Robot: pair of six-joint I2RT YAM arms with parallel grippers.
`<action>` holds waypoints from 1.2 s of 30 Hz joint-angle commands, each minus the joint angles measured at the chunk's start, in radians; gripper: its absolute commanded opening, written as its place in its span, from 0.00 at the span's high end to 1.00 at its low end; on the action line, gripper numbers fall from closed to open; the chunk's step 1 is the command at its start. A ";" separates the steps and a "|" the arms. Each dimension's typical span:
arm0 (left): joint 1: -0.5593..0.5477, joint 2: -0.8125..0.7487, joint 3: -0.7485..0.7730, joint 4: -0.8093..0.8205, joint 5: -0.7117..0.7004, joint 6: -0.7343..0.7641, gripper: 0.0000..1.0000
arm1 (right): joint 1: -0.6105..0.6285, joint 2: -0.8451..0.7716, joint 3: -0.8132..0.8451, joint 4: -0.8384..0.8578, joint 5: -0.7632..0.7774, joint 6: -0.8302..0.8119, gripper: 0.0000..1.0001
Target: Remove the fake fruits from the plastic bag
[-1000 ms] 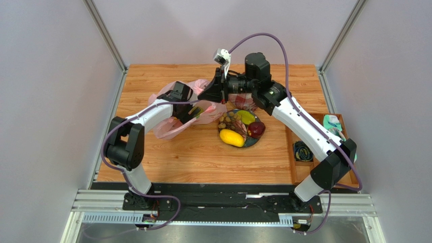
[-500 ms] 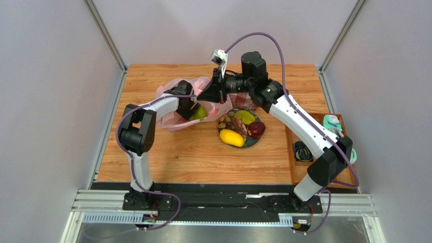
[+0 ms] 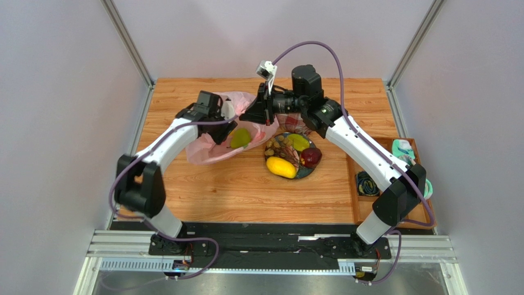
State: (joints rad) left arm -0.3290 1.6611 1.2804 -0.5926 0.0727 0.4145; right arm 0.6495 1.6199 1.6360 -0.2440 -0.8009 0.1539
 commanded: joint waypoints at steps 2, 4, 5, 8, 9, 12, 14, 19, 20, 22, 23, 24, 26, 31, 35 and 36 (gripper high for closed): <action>0.004 -0.332 -0.068 -0.110 0.194 0.035 1.00 | -0.024 0.018 -0.021 0.068 0.054 0.050 1.00; 0.005 -0.414 -0.067 -0.172 0.234 0.038 1.00 | -0.028 0.031 -0.021 0.068 0.057 0.058 1.00; 0.005 -0.434 -0.059 -0.196 0.260 0.047 1.00 | -0.028 0.035 -0.022 0.069 0.063 0.064 1.00; 0.008 -0.521 -0.069 -0.210 0.286 0.030 1.00 | -0.047 0.063 -0.033 0.112 0.086 0.137 1.00; 0.013 -0.537 -0.072 -0.208 0.318 0.027 1.00 | -0.062 0.077 -0.034 0.129 0.086 0.162 1.00; 0.021 -0.589 -0.087 -0.179 0.393 0.014 1.00 | -0.079 0.135 -0.019 0.150 0.115 0.222 1.00; 0.021 -0.613 -0.085 -0.165 0.438 0.007 1.00 | -0.085 0.197 0.024 0.150 0.144 0.269 1.00; 0.021 -0.669 -0.047 -0.158 0.571 -0.002 1.00 | -0.110 0.353 0.204 0.128 0.164 0.331 1.00; 0.019 -0.679 -0.014 -0.154 0.593 -0.009 1.00 | -0.111 0.373 0.246 0.115 0.158 0.319 0.96; 0.013 -0.673 0.031 -0.151 0.637 -0.057 1.00 | -0.111 0.417 0.320 0.115 0.108 0.312 0.70; 0.002 -0.654 0.078 -0.154 0.645 -0.074 1.00 | -0.111 0.420 0.330 0.124 0.095 0.314 0.42; -0.002 -0.643 0.101 -0.162 0.660 -0.098 1.00 | -0.113 0.416 0.337 0.130 0.089 0.315 0.29; -0.015 -0.604 0.154 -0.194 0.702 -0.109 1.00 | -0.114 0.377 0.331 0.140 0.083 0.311 0.01; -0.141 -0.545 0.220 -0.269 0.730 -0.040 1.00 | -0.192 0.238 0.282 0.167 0.065 0.355 0.00; -0.247 -0.424 0.315 -0.332 0.716 0.056 1.00 | -0.293 0.140 0.262 0.201 0.048 0.441 0.00; -0.264 -0.391 0.333 -0.343 0.717 0.070 1.00 | -0.330 0.126 0.256 0.201 0.051 0.438 0.00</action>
State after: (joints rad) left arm -0.5194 1.1648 1.5234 -0.8577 0.7528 0.3882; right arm 0.4328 1.8874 1.8946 -0.1280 -0.7322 0.5163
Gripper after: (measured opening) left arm 0.638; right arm 0.998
